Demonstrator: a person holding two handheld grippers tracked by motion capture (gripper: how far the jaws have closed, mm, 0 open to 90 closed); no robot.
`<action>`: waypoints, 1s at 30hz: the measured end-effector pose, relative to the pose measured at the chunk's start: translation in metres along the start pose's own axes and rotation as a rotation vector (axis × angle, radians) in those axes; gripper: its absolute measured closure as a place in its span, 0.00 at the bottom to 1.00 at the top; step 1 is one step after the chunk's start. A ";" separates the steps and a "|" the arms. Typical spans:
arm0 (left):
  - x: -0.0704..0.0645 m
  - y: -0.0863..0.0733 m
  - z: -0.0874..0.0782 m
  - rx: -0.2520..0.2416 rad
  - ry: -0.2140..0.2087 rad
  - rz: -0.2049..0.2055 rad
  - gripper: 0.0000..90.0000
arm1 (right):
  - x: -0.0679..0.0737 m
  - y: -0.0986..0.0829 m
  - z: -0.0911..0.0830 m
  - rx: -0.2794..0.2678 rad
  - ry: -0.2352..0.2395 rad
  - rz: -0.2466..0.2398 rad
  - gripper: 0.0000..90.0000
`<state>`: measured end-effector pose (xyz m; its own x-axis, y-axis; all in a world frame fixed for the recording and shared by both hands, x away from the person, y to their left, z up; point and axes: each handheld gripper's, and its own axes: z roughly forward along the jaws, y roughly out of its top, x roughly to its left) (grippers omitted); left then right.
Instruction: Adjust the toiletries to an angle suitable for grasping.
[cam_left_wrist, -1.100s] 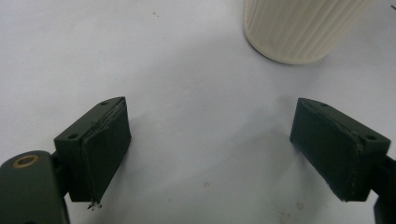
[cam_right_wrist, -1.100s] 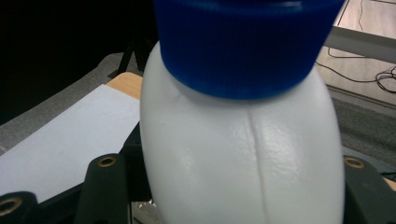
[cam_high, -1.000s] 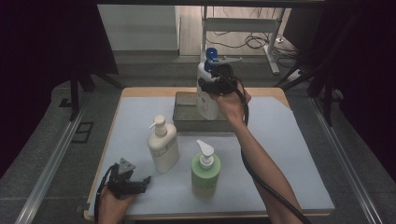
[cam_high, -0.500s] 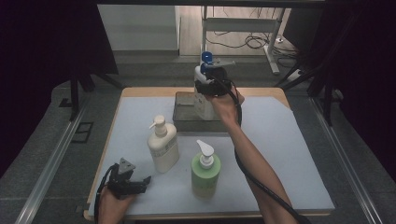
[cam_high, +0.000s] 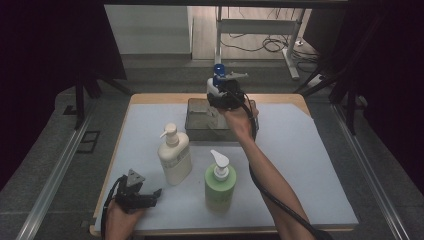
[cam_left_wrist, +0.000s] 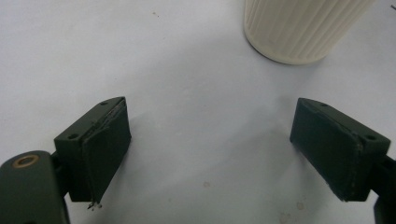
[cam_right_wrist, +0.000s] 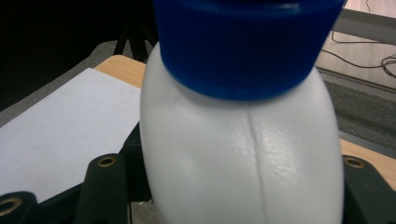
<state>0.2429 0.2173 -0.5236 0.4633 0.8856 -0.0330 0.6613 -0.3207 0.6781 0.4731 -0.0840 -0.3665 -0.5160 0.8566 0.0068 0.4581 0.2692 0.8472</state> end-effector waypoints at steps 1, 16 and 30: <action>0.000 0.000 0.000 0.000 0.000 0.000 0.14 | 0.000 -0.002 0.001 0.000 0.001 -0.001 0.45; 0.000 0.000 0.000 0.001 0.000 0.000 0.14 | 0.002 -0.021 0.013 0.017 -0.011 -0.015 0.44; 0.000 0.000 0.000 0.000 0.001 0.000 0.14 | -0.003 -0.027 0.014 0.018 0.013 -0.013 0.40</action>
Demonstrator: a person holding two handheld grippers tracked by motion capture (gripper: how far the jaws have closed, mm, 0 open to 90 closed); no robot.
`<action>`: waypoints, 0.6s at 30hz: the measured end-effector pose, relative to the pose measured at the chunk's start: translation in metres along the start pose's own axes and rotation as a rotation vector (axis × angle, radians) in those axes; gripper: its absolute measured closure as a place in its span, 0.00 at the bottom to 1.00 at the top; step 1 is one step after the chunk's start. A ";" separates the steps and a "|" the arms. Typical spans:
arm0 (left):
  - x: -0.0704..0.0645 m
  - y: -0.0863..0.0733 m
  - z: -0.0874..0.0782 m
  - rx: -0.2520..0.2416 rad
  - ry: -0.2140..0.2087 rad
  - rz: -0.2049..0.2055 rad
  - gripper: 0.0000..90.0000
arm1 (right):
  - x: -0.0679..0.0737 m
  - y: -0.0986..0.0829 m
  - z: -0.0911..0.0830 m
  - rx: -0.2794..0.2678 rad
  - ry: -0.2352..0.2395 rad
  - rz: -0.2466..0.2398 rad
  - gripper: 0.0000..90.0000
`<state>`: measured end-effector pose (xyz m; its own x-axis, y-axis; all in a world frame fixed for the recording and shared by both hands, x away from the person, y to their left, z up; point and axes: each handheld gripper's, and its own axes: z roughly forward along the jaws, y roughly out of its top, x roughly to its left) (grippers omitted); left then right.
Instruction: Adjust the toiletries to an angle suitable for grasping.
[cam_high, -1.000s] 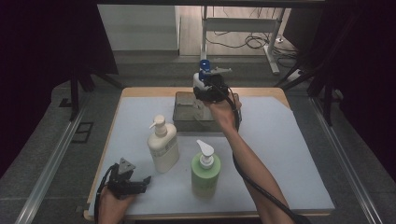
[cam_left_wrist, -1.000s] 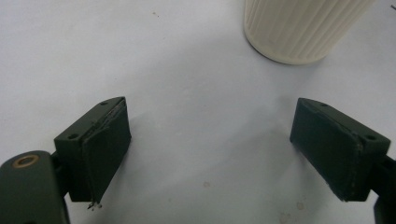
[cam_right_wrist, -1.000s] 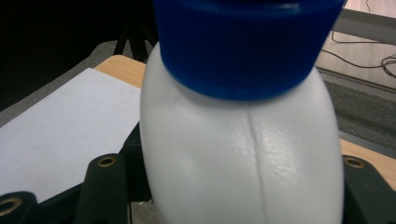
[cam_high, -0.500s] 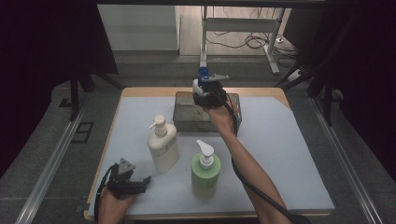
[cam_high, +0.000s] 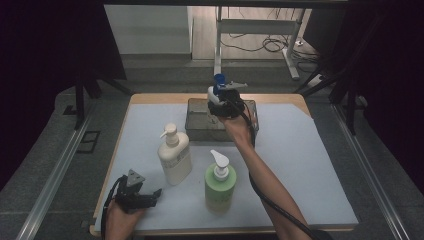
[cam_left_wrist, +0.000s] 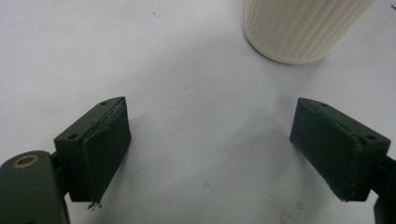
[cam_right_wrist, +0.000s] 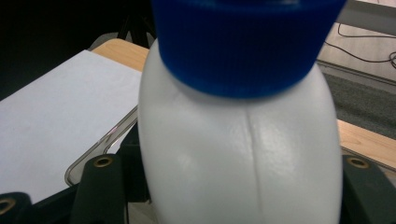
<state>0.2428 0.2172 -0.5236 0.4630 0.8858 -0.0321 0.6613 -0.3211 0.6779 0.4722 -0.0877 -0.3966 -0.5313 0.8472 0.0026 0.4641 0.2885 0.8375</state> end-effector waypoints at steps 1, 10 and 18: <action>0.000 0.000 0.000 0.000 0.000 0.000 0.14 | 0.000 0.000 0.000 0.006 0.001 -0.009 0.39; 0.000 0.000 0.000 -0.001 0.000 0.000 0.14 | -0.002 -0.004 -0.008 0.003 0.015 -0.044 0.38; 0.000 0.000 0.000 -0.001 0.000 0.000 0.14 | -0.007 -0.012 -0.024 0.005 0.040 -0.064 0.42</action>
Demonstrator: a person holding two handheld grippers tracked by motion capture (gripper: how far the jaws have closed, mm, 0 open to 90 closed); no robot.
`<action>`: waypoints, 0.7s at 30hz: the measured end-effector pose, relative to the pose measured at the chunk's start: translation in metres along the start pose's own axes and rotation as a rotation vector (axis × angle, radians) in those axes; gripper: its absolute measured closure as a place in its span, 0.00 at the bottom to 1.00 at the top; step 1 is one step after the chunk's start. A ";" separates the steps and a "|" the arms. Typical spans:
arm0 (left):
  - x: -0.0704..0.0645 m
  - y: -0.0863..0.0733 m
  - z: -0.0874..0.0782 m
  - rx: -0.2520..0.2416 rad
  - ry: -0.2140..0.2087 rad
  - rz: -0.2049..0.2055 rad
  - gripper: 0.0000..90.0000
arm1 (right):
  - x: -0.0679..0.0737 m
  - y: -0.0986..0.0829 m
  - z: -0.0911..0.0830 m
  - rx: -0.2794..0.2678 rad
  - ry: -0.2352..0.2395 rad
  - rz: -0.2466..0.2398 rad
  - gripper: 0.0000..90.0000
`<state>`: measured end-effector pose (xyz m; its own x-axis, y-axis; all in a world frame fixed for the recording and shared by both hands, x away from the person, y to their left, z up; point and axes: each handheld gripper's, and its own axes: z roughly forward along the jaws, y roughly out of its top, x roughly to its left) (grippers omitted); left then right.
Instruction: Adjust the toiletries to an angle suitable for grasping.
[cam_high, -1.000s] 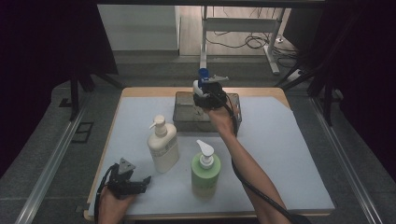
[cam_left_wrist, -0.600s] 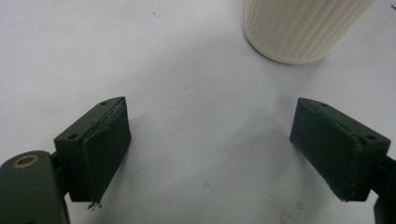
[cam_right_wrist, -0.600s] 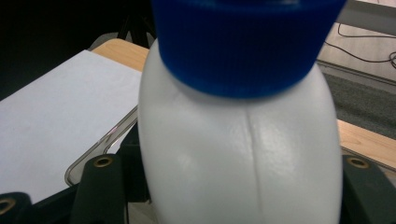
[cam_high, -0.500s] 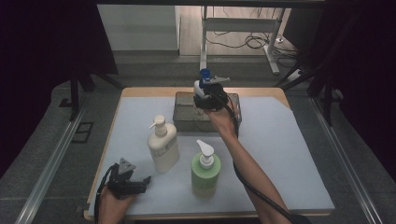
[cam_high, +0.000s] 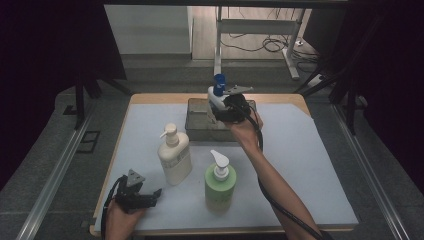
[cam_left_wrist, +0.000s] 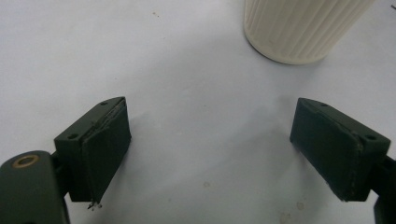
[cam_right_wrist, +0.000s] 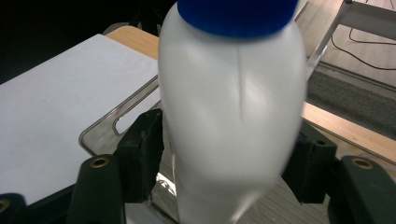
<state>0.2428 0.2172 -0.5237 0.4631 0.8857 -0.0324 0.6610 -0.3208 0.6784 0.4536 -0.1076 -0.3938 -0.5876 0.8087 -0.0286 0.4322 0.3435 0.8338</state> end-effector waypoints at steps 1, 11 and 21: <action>0.000 0.000 0.000 0.000 0.000 0.000 0.14 | -0.001 -0.002 -0.003 0.001 0.005 0.000 0.42; 0.000 0.000 0.000 0.001 0.000 0.001 0.14 | -0.005 -0.015 -0.022 -0.002 0.040 -0.027 0.50; 0.000 0.000 0.000 0.001 0.001 0.001 0.14 | -0.019 -0.033 -0.031 0.007 0.037 -0.047 0.58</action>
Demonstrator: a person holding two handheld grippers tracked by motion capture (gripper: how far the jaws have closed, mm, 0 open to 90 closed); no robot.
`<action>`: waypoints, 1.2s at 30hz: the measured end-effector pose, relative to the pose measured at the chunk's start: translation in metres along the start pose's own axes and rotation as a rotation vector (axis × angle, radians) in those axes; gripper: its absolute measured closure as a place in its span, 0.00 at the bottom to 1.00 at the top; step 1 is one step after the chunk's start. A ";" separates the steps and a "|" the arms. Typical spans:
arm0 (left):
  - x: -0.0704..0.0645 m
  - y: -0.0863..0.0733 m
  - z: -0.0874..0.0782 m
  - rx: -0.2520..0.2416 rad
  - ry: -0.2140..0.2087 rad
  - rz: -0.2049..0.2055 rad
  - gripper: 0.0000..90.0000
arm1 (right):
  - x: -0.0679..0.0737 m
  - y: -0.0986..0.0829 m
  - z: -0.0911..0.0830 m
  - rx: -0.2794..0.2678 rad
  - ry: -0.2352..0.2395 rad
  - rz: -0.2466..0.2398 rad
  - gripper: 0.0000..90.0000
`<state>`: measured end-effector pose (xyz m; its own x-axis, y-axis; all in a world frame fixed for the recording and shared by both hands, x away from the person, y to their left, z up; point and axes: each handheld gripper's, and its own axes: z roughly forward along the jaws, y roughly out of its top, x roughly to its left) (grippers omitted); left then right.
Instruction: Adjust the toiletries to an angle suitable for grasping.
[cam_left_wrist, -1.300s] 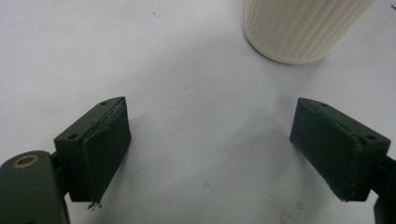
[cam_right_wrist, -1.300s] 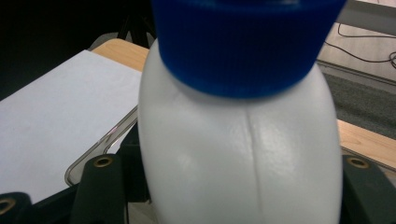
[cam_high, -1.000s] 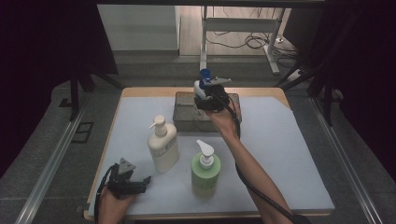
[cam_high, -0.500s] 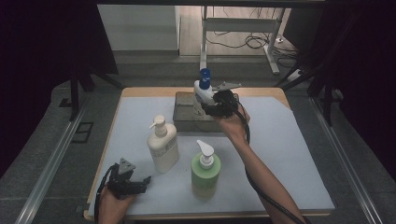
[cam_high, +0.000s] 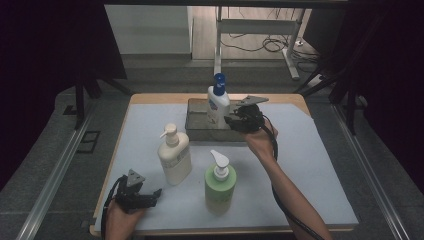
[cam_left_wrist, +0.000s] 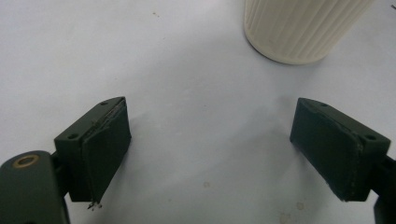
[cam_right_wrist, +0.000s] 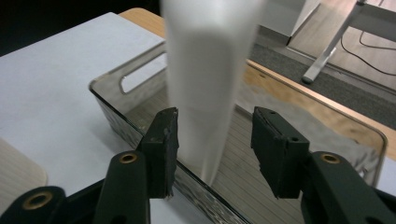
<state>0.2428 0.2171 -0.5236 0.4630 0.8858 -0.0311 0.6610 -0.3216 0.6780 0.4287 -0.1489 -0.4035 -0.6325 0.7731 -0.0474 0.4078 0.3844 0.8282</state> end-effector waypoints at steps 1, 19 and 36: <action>0.000 0.000 0.000 0.000 0.000 0.000 0.14 | -0.003 -0.002 0.000 -0.001 0.003 0.008 0.60; 0.000 0.000 0.000 0.000 -0.001 -0.001 0.14 | -0.022 -0.017 0.039 0.062 -0.056 0.086 1.00; 0.000 0.000 0.000 0.000 -0.001 -0.001 0.14 | -0.022 -0.018 0.070 0.116 -0.024 0.142 1.00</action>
<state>0.2429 0.2172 -0.5236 0.4628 0.8859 -0.0326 0.6614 -0.3206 0.6781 0.4813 -0.1373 -0.4562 -0.5474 0.8353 0.0511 0.5662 0.3247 0.7576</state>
